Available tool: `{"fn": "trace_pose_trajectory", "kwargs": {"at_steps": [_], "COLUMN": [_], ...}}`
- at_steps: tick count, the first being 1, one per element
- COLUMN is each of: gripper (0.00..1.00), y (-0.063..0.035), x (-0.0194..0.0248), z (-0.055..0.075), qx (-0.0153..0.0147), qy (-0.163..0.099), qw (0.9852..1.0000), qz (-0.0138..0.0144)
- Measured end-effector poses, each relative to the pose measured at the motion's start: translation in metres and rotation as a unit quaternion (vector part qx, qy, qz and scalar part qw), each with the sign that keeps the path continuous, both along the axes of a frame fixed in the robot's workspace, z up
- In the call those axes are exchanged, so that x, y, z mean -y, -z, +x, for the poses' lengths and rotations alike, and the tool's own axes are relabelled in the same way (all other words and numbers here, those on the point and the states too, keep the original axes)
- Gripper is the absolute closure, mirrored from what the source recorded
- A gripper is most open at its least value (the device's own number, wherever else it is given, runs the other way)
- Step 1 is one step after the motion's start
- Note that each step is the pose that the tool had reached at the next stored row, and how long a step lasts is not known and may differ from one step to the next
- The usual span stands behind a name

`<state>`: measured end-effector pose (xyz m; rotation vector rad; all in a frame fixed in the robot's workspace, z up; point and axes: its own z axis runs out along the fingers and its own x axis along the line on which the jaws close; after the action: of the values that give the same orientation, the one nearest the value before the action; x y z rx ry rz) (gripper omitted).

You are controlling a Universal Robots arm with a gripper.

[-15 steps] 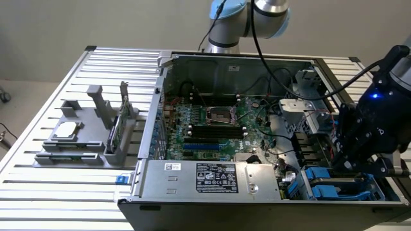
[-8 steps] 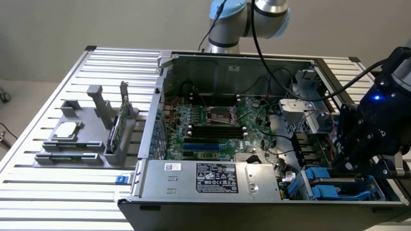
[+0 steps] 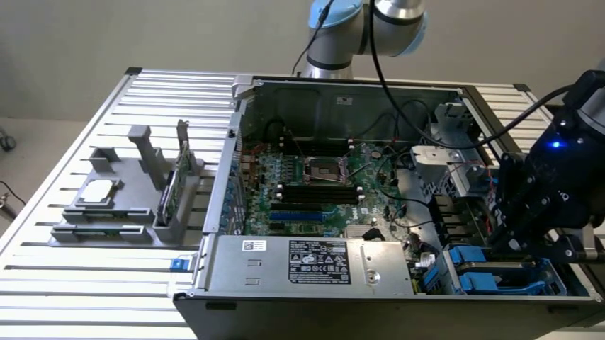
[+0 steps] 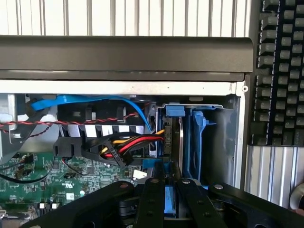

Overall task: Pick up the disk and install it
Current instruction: 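Insert the second disk wire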

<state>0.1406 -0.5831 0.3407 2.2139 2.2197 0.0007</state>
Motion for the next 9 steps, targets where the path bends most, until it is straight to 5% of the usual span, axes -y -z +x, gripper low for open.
{"fn": "trace_pose_trajectory", "kwargs": {"at_steps": [9], "gripper": [0.84], "y": [0.0001], "x": [0.0006], "z": [0.0006], "qx": [0.0], "qy": [-0.014], "qw": [0.9999], "qz": [0.0037]}}
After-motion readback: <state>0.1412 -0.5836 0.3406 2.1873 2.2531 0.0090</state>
